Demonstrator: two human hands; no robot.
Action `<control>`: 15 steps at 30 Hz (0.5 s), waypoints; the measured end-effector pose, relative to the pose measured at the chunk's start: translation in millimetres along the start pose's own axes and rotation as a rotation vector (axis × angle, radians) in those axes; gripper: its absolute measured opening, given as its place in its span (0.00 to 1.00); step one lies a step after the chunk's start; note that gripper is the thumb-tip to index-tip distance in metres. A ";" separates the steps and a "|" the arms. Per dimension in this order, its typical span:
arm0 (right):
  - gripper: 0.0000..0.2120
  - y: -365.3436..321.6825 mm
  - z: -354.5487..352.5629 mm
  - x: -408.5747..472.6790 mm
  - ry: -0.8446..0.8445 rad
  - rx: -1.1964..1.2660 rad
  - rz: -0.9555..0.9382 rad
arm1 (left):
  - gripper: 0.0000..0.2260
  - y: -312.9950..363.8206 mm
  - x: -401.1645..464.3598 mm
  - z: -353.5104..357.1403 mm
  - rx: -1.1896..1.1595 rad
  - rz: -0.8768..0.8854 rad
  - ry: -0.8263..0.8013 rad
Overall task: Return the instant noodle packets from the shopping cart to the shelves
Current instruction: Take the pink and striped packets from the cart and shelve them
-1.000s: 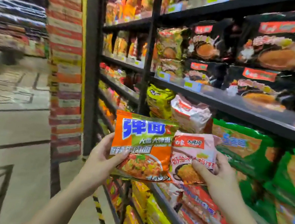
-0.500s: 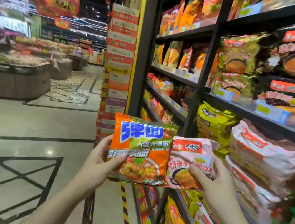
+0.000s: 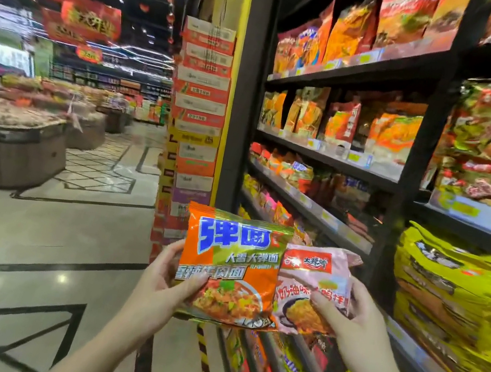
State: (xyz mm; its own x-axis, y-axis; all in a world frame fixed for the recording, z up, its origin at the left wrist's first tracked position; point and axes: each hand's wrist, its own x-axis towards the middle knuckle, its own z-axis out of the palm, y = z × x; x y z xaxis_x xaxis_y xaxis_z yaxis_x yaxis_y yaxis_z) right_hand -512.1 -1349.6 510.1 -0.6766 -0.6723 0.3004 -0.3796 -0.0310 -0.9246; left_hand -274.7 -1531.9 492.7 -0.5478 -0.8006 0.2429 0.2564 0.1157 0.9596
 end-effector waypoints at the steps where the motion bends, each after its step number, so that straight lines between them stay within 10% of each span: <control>1: 0.21 -0.9 8.9 10.9 0.009 0.001 0.003 | 0.26 -2.0 15.2 -6.5 0.013 0.004 -0.006; 15: 0.23 49.2 71.4 196.3 0.079 0.057 0.068 | 0.26 -50.6 235.0 -22.3 0.019 -0.036 -0.053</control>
State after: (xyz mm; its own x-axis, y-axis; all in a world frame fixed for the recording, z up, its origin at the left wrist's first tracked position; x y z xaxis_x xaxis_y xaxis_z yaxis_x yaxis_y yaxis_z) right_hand -618.6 -1535.8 506.8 -0.7484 -0.6136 0.2519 -0.2964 -0.0304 -0.9546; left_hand -398.7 -1739.0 498.0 -0.5981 -0.7722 0.2146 0.2203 0.0990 0.9704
